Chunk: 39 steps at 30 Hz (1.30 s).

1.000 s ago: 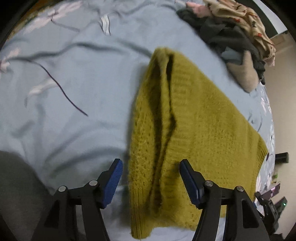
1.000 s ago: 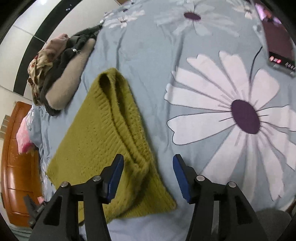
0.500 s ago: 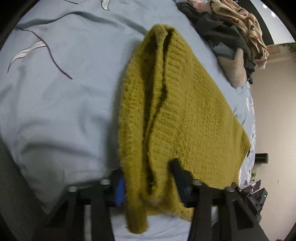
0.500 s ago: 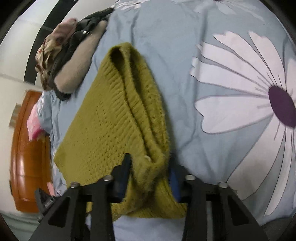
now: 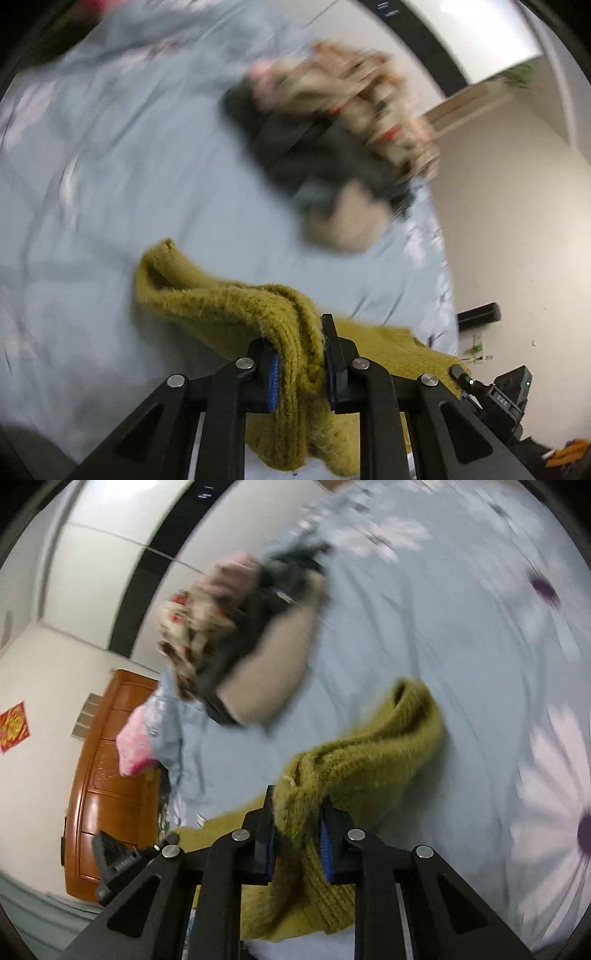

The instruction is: Fold clothes

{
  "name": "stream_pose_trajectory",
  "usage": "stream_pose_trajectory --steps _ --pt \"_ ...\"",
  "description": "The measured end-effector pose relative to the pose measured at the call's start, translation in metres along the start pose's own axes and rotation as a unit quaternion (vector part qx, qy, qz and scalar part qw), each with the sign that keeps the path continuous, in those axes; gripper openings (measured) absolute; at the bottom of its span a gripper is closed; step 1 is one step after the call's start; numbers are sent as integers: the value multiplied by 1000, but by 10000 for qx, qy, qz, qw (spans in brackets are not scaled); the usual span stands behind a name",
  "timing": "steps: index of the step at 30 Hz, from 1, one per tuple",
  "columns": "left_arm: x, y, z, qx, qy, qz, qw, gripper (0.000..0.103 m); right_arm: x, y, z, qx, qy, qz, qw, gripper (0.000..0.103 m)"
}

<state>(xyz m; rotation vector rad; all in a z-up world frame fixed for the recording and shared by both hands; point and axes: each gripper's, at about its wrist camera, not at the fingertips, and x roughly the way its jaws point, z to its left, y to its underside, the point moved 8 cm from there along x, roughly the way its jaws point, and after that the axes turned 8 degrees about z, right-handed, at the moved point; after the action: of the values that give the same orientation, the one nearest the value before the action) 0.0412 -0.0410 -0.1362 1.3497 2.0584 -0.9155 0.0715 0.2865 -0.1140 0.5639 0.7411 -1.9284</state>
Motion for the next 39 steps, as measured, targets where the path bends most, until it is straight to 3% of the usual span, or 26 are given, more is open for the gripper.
stream_pose_trajectory --steps 4,7,10,11,15,18,24,28,31,33,36,39 --pt "-42 -37 -37 401 362 -494 9973 20 -38 -19 37 -455 -242 -431 9977 19" --pt "-54 -32 -24 461 392 -570 9965 20 -52 -4 22 -475 -190 -552 9972 19" --pt "-27 1 21 329 -1 -272 9991 20 -42 31 -25 -145 -62 -277 9995 19" --pt "-6 18 50 79 -214 32 9997 20 -32 46 -46 78 29 -90 9999 19" --pt "53 70 119 -509 -772 834 9922 20 20 104 -123 992 476 719 9913 19" --pt "65 87 137 -536 -1081 872 9889 20 36 123 -148 1385 546 838 9853 19" --pt "62 87 142 -708 -1110 938 9868 24 36 120 -149 1448 546 780 9849 19" --pt "45 94 134 -793 -1125 824 9870 39 37 122 -151 1533 573 766 9835 19" --pt "20 89 120 -402 -2013 222 9784 39 39 122 -151 1511 682 790 9830 19" --pt "22 87 86 54 -1910 89 9815 39 40 122 -149 1488 800 820 9822 19" --pt "57 101 16 907 -1350 421 9858 39 42 122 -145 1505 950 807 9807 19" --pt "97 132 -19 1475 -1207 883 9777 39 37 122 -138 1501 1015 741 9806 19"
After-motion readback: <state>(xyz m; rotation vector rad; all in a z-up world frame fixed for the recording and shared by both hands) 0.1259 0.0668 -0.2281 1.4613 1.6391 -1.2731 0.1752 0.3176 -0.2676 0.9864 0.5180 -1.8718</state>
